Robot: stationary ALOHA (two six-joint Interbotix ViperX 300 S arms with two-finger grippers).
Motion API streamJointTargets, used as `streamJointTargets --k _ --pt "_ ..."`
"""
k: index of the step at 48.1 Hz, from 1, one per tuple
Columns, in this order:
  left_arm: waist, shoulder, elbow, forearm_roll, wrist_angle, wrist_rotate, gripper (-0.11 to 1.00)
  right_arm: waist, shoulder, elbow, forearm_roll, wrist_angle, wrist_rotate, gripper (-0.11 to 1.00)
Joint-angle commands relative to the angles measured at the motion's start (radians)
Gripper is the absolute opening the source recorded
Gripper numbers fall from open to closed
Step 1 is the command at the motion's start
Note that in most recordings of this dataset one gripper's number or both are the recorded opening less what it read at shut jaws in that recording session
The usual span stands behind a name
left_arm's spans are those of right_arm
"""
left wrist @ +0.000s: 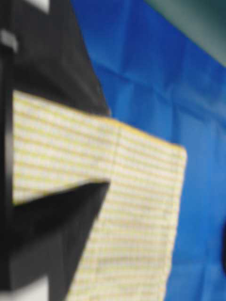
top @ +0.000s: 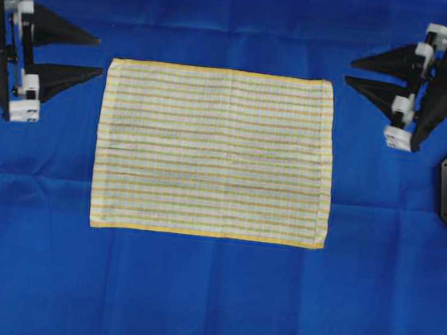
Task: Fold the yellow towel.
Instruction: 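Move both grippers to the towel's top corners and pinch them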
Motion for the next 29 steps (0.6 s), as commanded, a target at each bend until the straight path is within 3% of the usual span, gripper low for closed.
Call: streamJointTargets --k 1,5,14,29 --pt "0.031 0.044 -0.015 -0.002 -0.014 0.002 0.67 -0.038 0.060 -0.034 0.003 0.002 0.000 0.58" --pt "0.066 0.103 -0.015 -0.002 -0.023 0.002 0.85 -0.071 0.124 -0.038 0.002 -0.003 0.000 0.76" --pt "0.135 0.252 -0.011 -0.002 -0.083 0.002 0.80 -0.115 0.281 -0.052 0.000 -0.026 0.000 0.68" --pt "0.176 0.479 -0.046 -0.002 -0.179 0.002 0.80 -0.124 0.482 -0.092 0.002 -0.092 0.000 0.67"
